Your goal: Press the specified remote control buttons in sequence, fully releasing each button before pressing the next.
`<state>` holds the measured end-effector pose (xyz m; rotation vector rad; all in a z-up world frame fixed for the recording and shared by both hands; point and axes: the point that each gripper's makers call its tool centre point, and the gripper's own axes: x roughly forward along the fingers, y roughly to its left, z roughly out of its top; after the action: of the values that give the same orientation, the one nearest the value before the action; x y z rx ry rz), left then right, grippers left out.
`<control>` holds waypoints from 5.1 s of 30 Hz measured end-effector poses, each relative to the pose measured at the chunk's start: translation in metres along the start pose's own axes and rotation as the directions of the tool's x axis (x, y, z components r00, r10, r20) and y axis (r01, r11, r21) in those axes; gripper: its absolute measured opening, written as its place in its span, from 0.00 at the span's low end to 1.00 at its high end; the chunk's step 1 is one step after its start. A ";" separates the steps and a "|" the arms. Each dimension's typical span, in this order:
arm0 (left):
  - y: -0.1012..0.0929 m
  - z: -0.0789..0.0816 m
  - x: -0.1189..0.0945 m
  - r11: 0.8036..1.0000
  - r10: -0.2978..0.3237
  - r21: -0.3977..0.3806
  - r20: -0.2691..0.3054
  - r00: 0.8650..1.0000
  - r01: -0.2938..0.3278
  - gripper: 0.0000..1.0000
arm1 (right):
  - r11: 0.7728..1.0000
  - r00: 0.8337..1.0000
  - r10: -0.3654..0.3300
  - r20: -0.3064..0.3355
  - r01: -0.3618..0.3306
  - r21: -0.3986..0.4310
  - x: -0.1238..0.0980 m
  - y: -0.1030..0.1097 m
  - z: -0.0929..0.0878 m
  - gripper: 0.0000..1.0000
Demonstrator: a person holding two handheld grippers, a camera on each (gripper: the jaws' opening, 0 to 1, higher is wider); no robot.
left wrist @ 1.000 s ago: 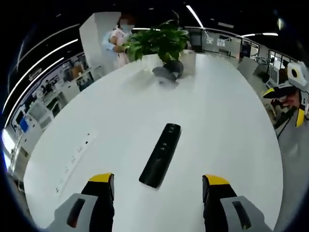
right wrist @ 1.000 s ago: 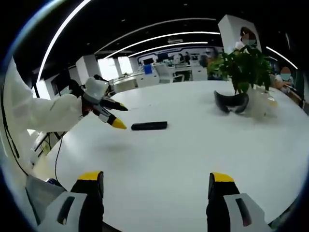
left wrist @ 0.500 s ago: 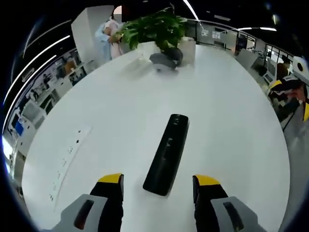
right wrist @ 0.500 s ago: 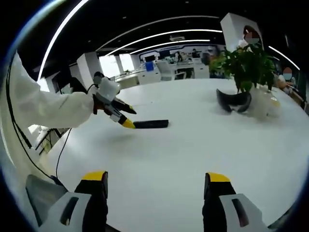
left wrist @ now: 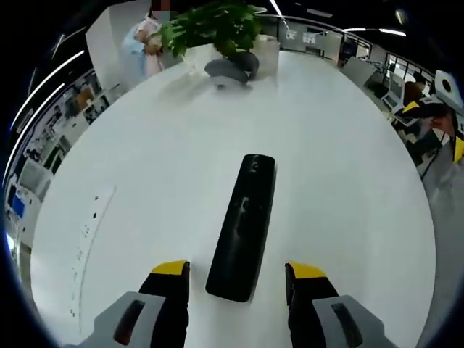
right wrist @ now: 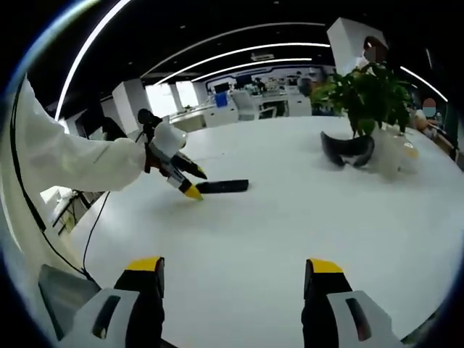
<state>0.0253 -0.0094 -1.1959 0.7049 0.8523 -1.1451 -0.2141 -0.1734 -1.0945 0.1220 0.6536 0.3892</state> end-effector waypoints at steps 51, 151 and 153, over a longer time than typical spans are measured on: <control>-0.026 -0.008 -0.005 0.997 -0.060 0.049 -0.139 0.988 0.068 0.23 | 0.998 0.991 0.053 0.126 -0.055 0.009 -0.018 0.020 0.037 0.71; -0.210 -0.063 -0.049 0.992 -0.069 0.087 -0.264 0.962 0.096 0.23 | 0.960 0.969 0.220 0.113 -0.194 -0.203 -0.049 0.098 0.053 0.49; -0.213 -0.064 -0.050 0.992 -0.071 0.085 -0.263 0.962 0.097 0.24 | 0.959 0.970 0.216 0.110 -0.190 -0.211 -0.048 0.099 0.053 0.49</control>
<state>-0.2021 0.0102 -1.1965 0.9208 1.0604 -1.1922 -0.2474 -0.1008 -1.0025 0.0237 0.4687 0.6380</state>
